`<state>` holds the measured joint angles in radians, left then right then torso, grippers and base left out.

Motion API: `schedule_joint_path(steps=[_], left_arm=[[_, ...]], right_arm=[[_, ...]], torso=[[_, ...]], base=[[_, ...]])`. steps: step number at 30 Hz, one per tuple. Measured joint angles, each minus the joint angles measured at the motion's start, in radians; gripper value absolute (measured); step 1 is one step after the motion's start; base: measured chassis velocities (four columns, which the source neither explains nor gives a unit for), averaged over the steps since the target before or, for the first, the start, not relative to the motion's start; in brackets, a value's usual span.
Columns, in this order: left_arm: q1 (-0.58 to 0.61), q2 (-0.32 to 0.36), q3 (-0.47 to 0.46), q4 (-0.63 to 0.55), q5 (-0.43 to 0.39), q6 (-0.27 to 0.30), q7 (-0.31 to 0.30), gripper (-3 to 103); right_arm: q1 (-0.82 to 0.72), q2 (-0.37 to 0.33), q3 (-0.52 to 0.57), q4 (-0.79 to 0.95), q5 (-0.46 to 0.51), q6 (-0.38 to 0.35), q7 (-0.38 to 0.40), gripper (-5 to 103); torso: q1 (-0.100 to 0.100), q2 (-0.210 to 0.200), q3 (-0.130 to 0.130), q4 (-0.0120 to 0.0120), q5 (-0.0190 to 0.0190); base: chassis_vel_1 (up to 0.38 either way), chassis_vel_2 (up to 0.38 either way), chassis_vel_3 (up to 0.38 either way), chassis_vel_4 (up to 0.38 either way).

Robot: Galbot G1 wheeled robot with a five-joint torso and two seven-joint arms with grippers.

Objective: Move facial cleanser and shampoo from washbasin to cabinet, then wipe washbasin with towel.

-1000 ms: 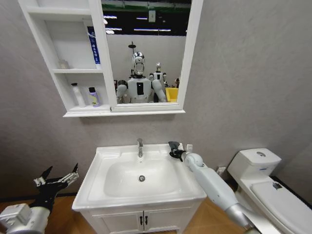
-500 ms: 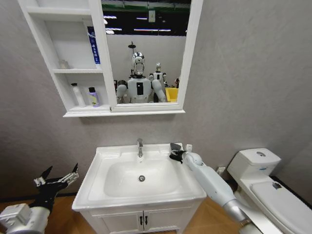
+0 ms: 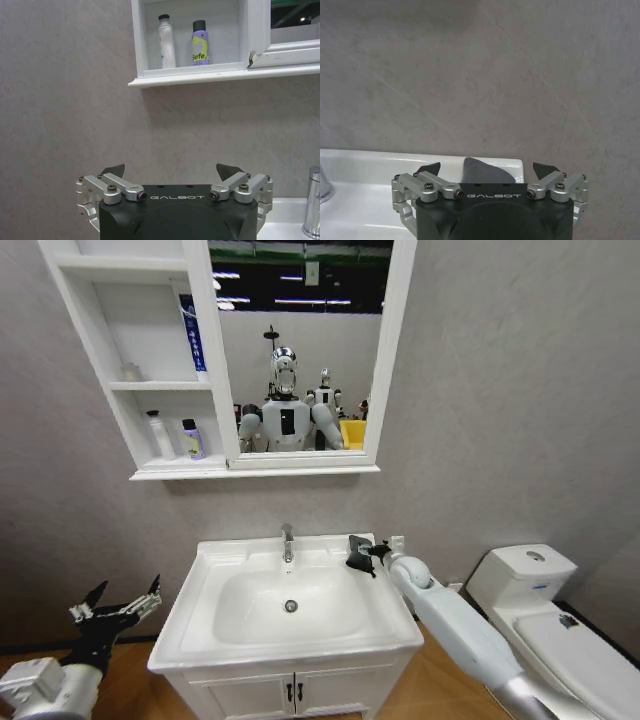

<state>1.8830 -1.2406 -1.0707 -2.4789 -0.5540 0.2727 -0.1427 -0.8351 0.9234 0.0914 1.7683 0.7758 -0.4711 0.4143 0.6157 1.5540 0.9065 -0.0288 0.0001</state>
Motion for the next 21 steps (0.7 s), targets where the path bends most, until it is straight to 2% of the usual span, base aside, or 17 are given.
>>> schedule_joint_path(steps=[3, 5, 6, 7, 10, 14, 17, 18, 21], left_arm=[[0.0, 0.0, 0.0, 0.0, 0.0, 0.0, 0.0, 100], [0.0, 0.0, 0.0, 0.0, 0.0, 0.0, 0.0, 100], [0.0, 0.0, 0.0, 0.0, 0.0, 0.0, 0.0, 100], [0.0, 0.0, 0.0, 0.0, 0.0, 0.0, 0.0, 100], [0.0, 0.0, 0.0, 0.0, 0.0, 0.0, 0.0, 100], [0.0, 0.0, 0.0, 0.0, 0.0, 0.0, 0.0, 100], [0.0, 0.0, 0.0, 0.0, 0.0, 0.0, 0.0, 100], [0.0, 0.0, 0.0, 0.0, 0.0, 0.0, 0.0, 100], [0.0, 0.0, 0.0, 0.0, 0.0, 0.0, 0.0, 100]], right_arm=[[-0.107, -0.024, 0.059, 0.122, -0.05, 0.003, 0.006, 100], [-0.3, -0.039, 0.177, 0.321, -0.141, 0.03, 0.008, 100], [-0.386, -0.035, 0.221, 0.39, -0.187, 0.048, 0.011, 100], [-0.386, -0.035, 0.221, 0.39, -0.187, 0.048, 0.011, 100], [-0.615, 0.009, 0.322, 0.576, -0.289, 0.063, 0.03, 100], [-0.71, 0.037, 0.347, 0.656, -0.323, 0.053, 0.037, 100], [-0.869, 0.108, 0.371, 0.742, -0.455, 0.063, 0.013, 100], [-0.869, 0.108, 0.371, 0.742, -0.455, 0.063, 0.013, 100], [-0.923, 0.15, 0.364, 0.75, -0.535, 0.075, -0.014, 100]], torso=[[0.0, 0.0, 0.0, -0.0004, 0.0001], [0.0, 0.0, 0.0, -0.0001, -0.0004], [0.0, 0.0, 0.0, -0.0004, -0.0002], [0.0, 0.0, 0.0, -0.0004, -0.0002], [0.0, 0.0, 0.0, -0.0005, -0.0003], [0.0, 0.0, 0.0, -0.0001, -0.0002], [0.0, 0.0, 0.0, -0.0002, 0.0], [0.0, 0.0, 0.0, -0.0002, 0.0], [0.0, 0.0, 0.0, -0.0003, -0.0002]], base=[[0.0, 0.0, 0.0, 0.0], [0.0, 0.0, 0.0, 0.0], [0.0, 0.0, 0.0, 0.0], [0.0, 0.0, 0.0, 0.0], [0.0, 0.0, 0.0, 0.0], [0.0, 0.0, 0.0, 0.0], [0.0, 0.0, 0.0, 0.0], [0.0, 0.0, 0.0, 0.0], [0.068, -0.072, -0.069, 0.062]])
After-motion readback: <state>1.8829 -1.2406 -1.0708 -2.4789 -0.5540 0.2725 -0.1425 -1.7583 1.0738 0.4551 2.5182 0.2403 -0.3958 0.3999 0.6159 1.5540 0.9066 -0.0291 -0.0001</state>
